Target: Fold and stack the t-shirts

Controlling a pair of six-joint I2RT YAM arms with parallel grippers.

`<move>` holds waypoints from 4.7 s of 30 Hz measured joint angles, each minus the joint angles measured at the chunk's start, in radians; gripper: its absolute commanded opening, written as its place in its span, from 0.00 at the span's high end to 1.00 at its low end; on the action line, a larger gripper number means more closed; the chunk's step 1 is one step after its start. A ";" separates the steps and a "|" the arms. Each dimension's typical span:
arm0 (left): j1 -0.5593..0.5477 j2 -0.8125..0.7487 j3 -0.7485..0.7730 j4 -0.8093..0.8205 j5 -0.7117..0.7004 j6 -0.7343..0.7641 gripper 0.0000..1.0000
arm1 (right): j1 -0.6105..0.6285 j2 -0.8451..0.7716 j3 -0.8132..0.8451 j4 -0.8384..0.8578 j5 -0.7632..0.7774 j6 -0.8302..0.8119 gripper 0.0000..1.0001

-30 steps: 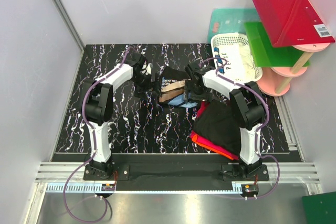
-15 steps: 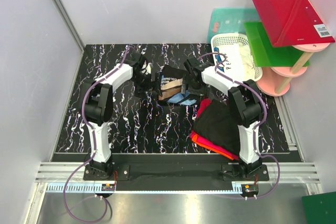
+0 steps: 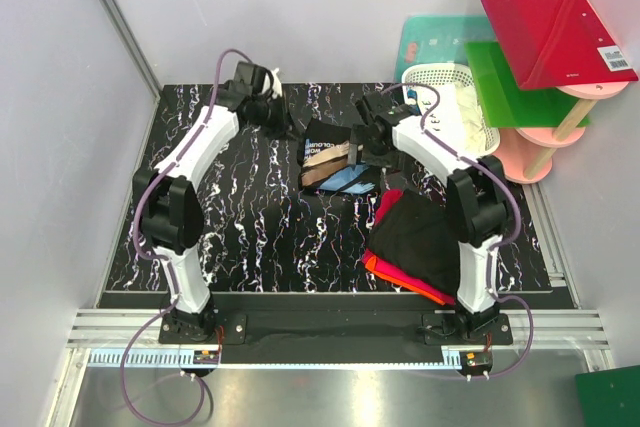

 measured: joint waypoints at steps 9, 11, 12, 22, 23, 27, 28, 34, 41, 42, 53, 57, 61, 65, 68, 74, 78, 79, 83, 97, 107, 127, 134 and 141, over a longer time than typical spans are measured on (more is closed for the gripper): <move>-0.034 0.160 0.053 0.247 0.057 -0.211 1.00 | -0.037 -0.148 -0.012 -0.020 0.039 0.005 0.00; -0.042 0.233 0.040 0.299 0.066 -0.269 1.00 | -0.062 -0.130 -0.011 -0.023 0.035 0.013 0.00; -0.044 0.278 0.034 0.318 0.068 -0.301 1.00 | -0.075 -0.116 -0.010 -0.023 0.033 0.018 0.00; -0.032 0.395 0.016 0.363 0.071 -0.413 1.00 | -0.162 0.082 0.045 -0.009 -0.099 0.067 0.00; -0.027 0.388 0.007 0.362 0.068 -0.412 1.00 | -0.163 0.097 0.058 -0.003 -0.121 0.072 0.00; 0.008 0.338 -0.066 0.348 0.053 -0.404 1.00 | -0.162 0.138 0.089 0.059 -0.227 0.103 0.00; 0.022 0.325 -0.079 0.335 0.048 -0.399 1.00 | -0.162 0.142 0.089 0.074 -0.251 0.112 0.00; 0.064 0.301 -0.096 0.304 0.017 -0.367 1.00 | -0.162 0.148 0.088 0.142 -0.336 0.154 0.00; 0.068 0.300 -0.097 0.265 -0.006 -0.340 1.00 | -0.162 0.148 0.050 0.164 -0.347 0.166 0.00; 0.068 0.300 -0.097 0.265 -0.006 -0.336 1.00 | -0.162 0.148 0.040 0.164 -0.346 0.167 0.00; 0.068 0.161 -0.076 0.228 -0.003 -0.314 1.00 | -0.162 0.090 -0.013 0.106 -0.277 0.169 0.00; 0.068 0.101 -0.060 0.235 0.004 -0.314 1.00 | -0.162 0.080 -0.014 0.110 -0.269 0.167 0.00; 0.068 0.087 -0.063 0.235 0.008 -0.309 1.00 | -0.162 0.116 -0.007 0.132 -0.278 0.168 0.00; 0.068 0.082 -0.098 0.230 0.008 -0.299 1.00 | -0.163 0.181 0.048 0.147 -0.291 0.175 0.00; 0.068 0.081 -0.114 0.220 0.011 -0.295 1.00 | -0.159 0.213 0.093 0.149 -0.303 0.181 0.08; 0.068 0.055 -0.114 0.219 0.012 -0.282 1.00 | -0.126 0.322 0.216 0.184 -0.337 0.180 1.00; 0.070 0.022 -0.114 0.217 0.018 -0.272 1.00 | -0.092 0.359 0.260 0.212 -0.380 0.186 1.00; 0.071 0.016 -0.114 0.217 0.020 -0.270 1.00 | -0.082 0.359 0.260 0.212 -0.378 0.179 1.00; 0.074 0.006 -0.114 0.217 0.029 -0.268 0.99 | -0.055 0.299 0.187 0.204 -0.345 0.137 1.00; 0.074 0.001 -0.136 0.201 0.068 -0.238 0.01 | -0.047 -0.282 -0.030 -0.060 -0.136 0.044 1.00; 0.074 -0.047 -0.234 0.188 0.075 -0.216 0.01 | -0.049 -0.513 -0.204 -0.202 -0.109 0.111 1.00; 0.050 -0.087 -0.289 0.200 0.077 -0.211 0.01 | -0.049 -1.022 -0.534 -0.451 -0.029 0.353 1.00; 0.043 -0.103 -0.290 0.202 0.086 -0.211 0.01 | -0.049 -1.033 -0.691 -0.478 0.039 0.452 1.00; 0.022 -0.110 -0.291 0.207 0.101 -0.212 0.01 | -0.049 -0.955 -0.694 -0.474 0.144 0.510 1.00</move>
